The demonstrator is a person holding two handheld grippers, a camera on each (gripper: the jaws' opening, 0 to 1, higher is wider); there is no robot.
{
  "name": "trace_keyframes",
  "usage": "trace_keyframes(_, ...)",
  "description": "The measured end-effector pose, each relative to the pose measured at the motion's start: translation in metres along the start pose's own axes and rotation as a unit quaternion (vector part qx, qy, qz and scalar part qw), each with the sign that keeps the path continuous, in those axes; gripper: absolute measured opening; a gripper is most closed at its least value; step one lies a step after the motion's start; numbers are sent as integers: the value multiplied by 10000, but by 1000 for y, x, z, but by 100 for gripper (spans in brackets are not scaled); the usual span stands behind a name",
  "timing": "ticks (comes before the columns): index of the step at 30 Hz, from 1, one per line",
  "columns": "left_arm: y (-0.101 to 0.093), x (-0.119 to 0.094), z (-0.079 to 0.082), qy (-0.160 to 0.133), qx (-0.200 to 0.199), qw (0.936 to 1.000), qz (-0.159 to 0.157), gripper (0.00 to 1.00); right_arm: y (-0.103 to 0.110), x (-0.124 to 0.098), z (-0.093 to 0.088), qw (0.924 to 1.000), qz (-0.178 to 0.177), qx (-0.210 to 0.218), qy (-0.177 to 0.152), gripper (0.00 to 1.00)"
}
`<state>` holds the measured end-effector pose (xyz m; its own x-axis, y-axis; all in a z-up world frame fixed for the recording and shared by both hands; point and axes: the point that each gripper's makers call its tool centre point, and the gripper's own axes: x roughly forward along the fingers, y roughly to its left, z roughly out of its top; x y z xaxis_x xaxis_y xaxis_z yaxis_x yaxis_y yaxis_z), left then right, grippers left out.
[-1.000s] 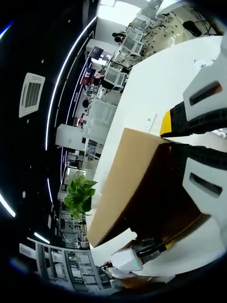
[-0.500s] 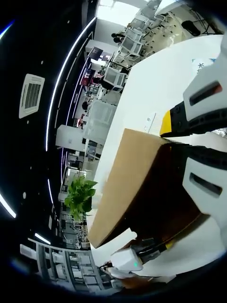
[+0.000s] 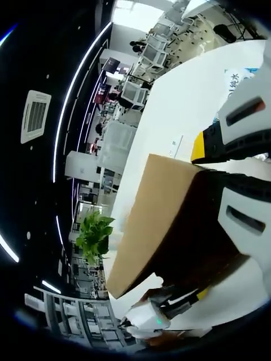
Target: Operate the shoe box by opening the lid, removing the specified soft item, and placing it in the target area until the item is outside and the box remains undamaged.
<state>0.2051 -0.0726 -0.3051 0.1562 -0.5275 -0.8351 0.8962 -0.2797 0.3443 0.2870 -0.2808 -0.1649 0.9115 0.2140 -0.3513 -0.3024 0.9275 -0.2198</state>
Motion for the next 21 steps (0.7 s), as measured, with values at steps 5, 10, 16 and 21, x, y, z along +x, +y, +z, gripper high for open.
trace_keyframes(5, -7, -14, 18, 91, 396, 9988, 270, 35, 1, -1, -1, 10000, 7, -2, -5, 3)
trace_keyframes(10, -14, -27, 45, -170, 563, 9974, 423, 39, 1, -1, -8, 10000, 36, 11, 34, 3)
trace_keyframes(16, -14, -47, 75, -539, 785, 9930, 693, 39, 2, -4, -11, 10000, 38, 33, 13, 3)
trace_keyframes(21, -22, -64, 98, -990, 906, 9887, 674, 39, 2, -5, -14, 10000, 40, 39, 15, 3)
